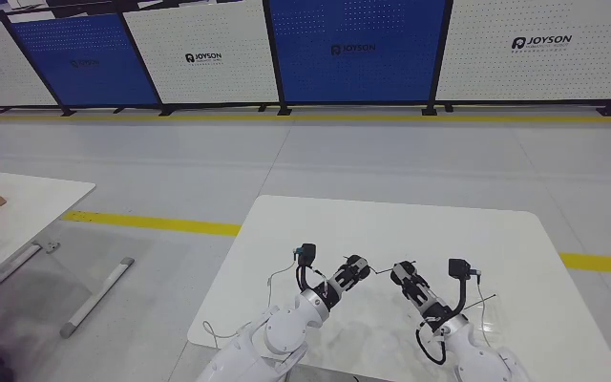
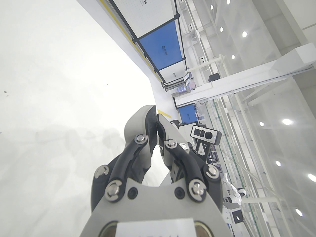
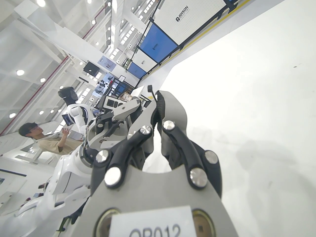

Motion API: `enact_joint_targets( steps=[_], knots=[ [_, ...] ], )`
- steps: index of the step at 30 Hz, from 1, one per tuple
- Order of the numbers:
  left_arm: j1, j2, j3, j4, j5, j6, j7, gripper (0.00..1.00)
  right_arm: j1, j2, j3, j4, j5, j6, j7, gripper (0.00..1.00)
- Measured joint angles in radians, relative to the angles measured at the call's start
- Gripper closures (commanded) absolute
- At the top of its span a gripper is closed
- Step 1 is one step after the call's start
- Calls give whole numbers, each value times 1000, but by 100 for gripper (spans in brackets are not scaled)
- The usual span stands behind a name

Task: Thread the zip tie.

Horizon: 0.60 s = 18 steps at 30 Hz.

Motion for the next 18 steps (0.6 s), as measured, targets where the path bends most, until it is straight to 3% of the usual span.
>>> enact_joint_targets(
  steps=[9, 18],
  knots=[
    [10, -8, -12, -1, -85, -56, -4, 100, -4, -6, 0, 10, 58, -46, -18, 100],
    [4, -15, -14, 8, -124, -72, -16, 100, 18, -15, -6, 29, 89, -48, -40, 100]
  ],
)
